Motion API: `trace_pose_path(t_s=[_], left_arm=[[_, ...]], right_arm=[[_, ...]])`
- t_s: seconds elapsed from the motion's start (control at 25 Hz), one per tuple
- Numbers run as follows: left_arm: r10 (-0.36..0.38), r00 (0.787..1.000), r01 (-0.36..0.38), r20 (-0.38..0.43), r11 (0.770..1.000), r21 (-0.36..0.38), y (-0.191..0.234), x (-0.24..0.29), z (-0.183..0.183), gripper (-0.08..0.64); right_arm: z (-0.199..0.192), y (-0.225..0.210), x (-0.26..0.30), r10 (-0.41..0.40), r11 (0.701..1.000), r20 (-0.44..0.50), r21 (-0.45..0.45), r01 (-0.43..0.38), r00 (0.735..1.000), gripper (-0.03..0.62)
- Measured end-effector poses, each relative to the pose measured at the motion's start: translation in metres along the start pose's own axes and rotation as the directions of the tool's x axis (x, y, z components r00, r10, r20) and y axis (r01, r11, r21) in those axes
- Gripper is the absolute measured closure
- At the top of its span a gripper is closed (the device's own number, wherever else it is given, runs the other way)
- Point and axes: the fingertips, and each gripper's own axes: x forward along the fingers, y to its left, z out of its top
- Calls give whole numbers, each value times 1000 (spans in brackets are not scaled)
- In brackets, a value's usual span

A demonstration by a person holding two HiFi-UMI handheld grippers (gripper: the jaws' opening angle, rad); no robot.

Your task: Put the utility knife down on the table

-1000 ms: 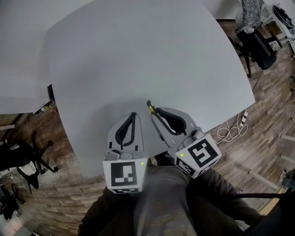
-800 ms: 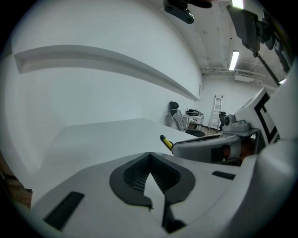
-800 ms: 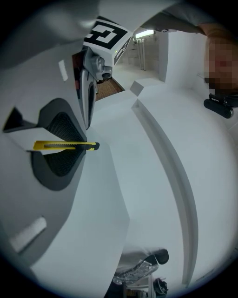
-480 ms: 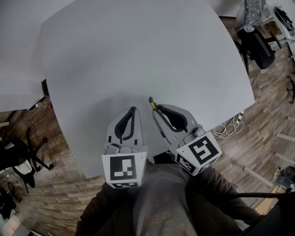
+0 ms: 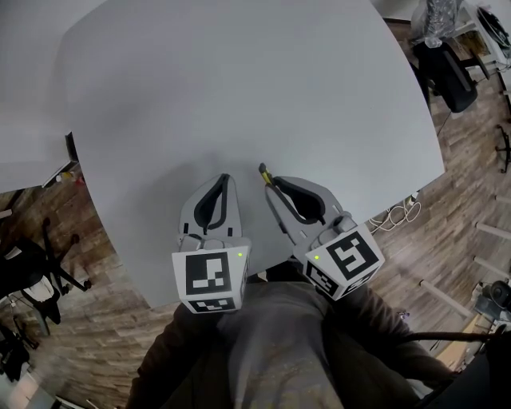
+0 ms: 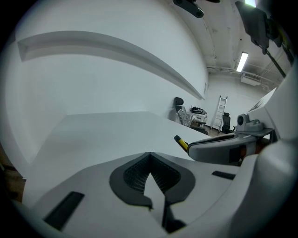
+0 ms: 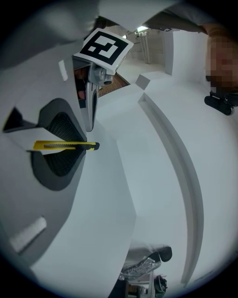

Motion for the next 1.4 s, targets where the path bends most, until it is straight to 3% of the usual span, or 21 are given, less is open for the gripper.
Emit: trace_pose_path(t_s=[0.24,0.92,1.4], left_arm=[[10,1000,-10,-25,1000,-9,5,9,-2,558],[5,1000,-5,15,1000,-18,26,19,5,558],[-6,1000,6,0,1000,-28,33,30,1,558]], right_arm=[[-3,-3,2,-8,1000,-8,2,8,1000,541],[-11,-6,25,-25,999,-41,23,26,999,541],[-16,-10,39,-32,999,-63,36,34,998,541]])
